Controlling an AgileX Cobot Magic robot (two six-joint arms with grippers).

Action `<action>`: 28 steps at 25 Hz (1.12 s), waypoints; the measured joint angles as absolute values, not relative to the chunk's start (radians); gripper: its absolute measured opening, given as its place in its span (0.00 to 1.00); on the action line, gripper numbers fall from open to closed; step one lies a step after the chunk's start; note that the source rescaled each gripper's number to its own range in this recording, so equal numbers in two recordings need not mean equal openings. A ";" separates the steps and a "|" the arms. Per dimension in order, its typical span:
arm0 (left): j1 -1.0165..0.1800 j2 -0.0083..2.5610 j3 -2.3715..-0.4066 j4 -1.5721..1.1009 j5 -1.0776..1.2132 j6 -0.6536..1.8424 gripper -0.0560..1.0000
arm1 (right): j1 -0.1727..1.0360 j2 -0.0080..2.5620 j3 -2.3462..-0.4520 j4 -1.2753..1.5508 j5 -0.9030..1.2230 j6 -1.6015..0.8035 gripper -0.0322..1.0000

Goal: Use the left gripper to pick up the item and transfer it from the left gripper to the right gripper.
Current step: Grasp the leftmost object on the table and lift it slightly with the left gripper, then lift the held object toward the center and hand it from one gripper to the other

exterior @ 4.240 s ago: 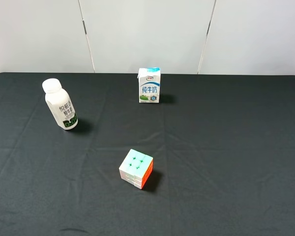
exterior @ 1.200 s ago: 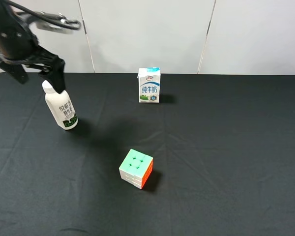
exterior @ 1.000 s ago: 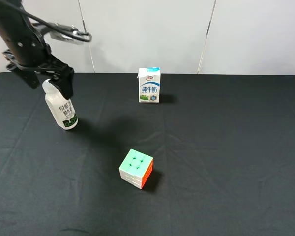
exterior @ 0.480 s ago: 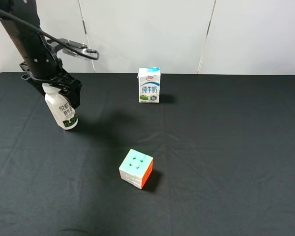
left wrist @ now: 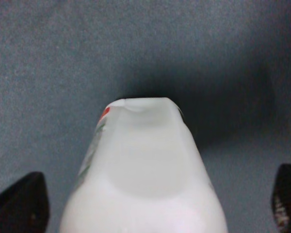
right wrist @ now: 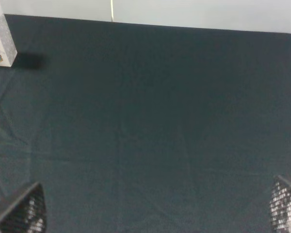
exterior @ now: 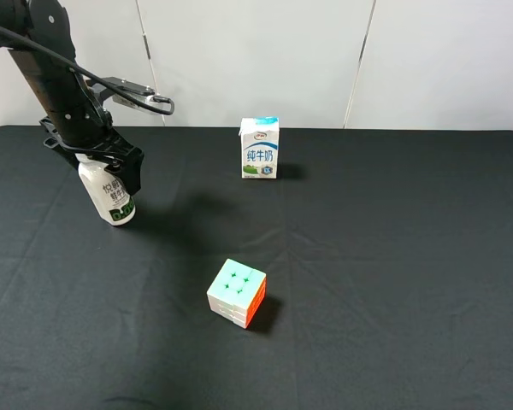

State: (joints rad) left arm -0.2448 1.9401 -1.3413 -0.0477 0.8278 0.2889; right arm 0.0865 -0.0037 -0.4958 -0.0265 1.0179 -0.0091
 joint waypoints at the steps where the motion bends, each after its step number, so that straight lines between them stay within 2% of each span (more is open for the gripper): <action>1: -0.245 1.940 -1.341 -0.048 0.828 0.289 0.62 | 0.087 -0.004 -0.496 -0.027 1.018 -0.009 1.00; 2: -0.245 1.940 -1.341 -0.048 0.828 0.289 0.49 | 0.087 -0.004 -0.496 -0.027 1.018 -0.009 1.00; 4: -0.245 1.940 -1.341 -0.041 0.825 0.289 0.11 | 0.087 -0.004 -0.496 -0.027 1.018 -0.009 1.00; 5: -0.245 1.940 -1.341 -0.042 0.825 0.290 0.05 | 0.087 -0.004 -0.496 -0.027 1.018 -0.009 1.00; 21: -0.245 1.940 -1.346 -0.042 0.832 0.291 0.06 | 0.087 -0.004 -0.496 -0.027 1.018 -0.009 1.00; 28: -0.245 1.950 -1.486 -0.044 0.988 0.277 0.06 | 0.087 -0.004 -0.496 -0.027 1.018 -0.009 1.00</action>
State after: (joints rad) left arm -0.2448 1.9505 -1.4859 -0.0443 0.9879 0.2771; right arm 0.0865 -0.0037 -0.4958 -0.0265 1.0179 -0.0091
